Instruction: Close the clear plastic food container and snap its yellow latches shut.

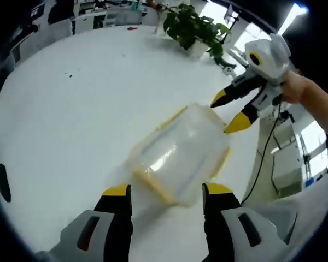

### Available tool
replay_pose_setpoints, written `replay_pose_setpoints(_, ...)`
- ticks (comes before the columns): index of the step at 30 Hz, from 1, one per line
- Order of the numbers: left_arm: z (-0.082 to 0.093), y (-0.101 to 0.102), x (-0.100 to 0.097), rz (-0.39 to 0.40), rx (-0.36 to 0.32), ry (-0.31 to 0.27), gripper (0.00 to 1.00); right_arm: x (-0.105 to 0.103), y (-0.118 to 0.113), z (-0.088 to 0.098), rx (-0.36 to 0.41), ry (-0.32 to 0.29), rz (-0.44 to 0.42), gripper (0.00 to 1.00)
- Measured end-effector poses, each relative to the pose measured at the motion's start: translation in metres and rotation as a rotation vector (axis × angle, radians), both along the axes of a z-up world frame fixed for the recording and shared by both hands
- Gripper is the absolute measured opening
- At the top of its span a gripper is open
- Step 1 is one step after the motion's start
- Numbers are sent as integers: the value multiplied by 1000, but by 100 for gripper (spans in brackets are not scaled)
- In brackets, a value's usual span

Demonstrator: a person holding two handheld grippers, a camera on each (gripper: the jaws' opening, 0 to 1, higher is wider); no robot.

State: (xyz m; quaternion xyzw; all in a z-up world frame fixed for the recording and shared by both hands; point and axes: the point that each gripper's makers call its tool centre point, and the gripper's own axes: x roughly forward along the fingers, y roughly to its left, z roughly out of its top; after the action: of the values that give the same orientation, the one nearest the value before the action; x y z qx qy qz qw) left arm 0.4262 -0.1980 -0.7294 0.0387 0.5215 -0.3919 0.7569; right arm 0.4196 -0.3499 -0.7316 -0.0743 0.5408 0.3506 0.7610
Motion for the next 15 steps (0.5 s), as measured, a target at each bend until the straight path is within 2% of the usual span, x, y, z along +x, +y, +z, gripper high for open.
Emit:
replay_pose_setpoints(2,-1,-3,0,70,-30,45,50,5,-3,-3,-22,-9,-28,40)
replay_pose_setpoints(7,-2,-6,2,168,-71,71,48,7,4,-3,0,-9,-53,38)
replay_pose_setpoints(8,-3,-6,1,177,-72,75,47,8,5,-3,7,-3,-88,39)
replay_pose_setpoints(11,-6,-8,2,185,-77,70,46,8,10,-5,25,17,-104,42)
replay_pose_setpoints(15,-8,-17,-2,162,-80,70,50,6,14,-7,48,32,-85,41)
